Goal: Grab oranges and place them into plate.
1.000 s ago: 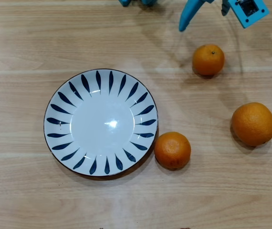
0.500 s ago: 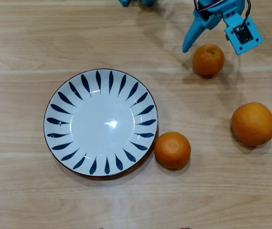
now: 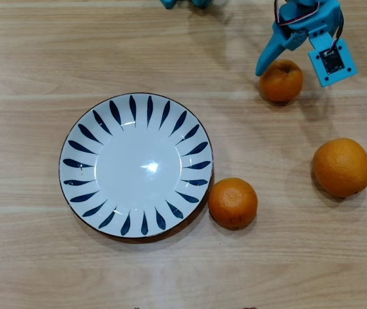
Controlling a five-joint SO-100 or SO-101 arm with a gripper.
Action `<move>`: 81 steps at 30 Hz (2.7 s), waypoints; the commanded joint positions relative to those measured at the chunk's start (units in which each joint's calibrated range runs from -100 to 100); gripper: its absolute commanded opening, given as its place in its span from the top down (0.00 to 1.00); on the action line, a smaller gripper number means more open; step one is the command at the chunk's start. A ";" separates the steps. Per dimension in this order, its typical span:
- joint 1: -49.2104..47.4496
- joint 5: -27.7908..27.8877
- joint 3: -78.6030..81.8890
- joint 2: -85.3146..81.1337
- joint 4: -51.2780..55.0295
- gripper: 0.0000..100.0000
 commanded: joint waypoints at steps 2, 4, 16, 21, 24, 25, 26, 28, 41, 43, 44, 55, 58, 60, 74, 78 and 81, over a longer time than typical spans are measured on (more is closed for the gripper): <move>0.20 -0.05 0.56 1.74 -4.36 0.53; 0.28 -0.05 2.28 2.41 -7.29 0.53; 1.49 0.01 6.72 4.95 -16.31 0.53; 1.98 0.06 6.72 4.95 -16.40 0.53; 2.22 0.84 6.81 4.95 -16.65 0.54; 2.70 1.52 6.72 4.95 -16.65 0.54; 3.03 2.20 6.63 4.95 -16.65 0.54; 3.59 2.88 6.63 4.95 -16.65 0.54; 5.44 4.76 7.44 4.10 -16.05 0.76; 5.44 4.81 7.71 4.10 -16.05 0.76; 5.44 4.97 7.71 4.02 -16.05 0.76; 13.43 15.11 2.64 -9.93 -15.88 0.76; 18.19 20.76 0.65 -13.82 -15.88 0.76; 22.06 24.84 -0.52 -16.01 -15.88 0.76; 47.38 34.66 4.82 -13.73 -22.16 0.76; 50.04 34.19 11.70 -11.20 -28.77 0.75; 51.25 33.88 16.59 -10.60 -31.44 0.68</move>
